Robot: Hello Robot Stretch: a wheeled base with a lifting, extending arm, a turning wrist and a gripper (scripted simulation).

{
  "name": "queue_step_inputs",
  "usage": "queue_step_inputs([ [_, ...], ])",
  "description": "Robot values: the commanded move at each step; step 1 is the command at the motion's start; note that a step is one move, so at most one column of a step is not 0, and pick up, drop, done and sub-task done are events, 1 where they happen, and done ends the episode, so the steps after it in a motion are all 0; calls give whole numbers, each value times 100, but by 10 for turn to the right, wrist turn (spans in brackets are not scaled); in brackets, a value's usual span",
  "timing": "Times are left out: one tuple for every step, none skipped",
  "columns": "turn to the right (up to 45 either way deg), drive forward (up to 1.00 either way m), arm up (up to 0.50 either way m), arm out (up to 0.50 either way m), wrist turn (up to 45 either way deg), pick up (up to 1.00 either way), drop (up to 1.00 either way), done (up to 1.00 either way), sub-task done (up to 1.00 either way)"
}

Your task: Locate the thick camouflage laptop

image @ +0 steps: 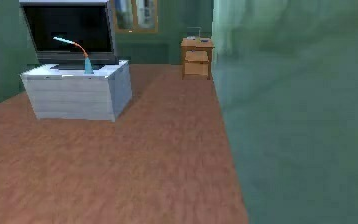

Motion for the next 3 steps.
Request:
queue_step_inputs([
  [0,40,0,0,0,0,0,0,0],
  [-30,0,0,0,0,0,0,0,0],
  [0,100,0,0,0,0,0,0,0],
])
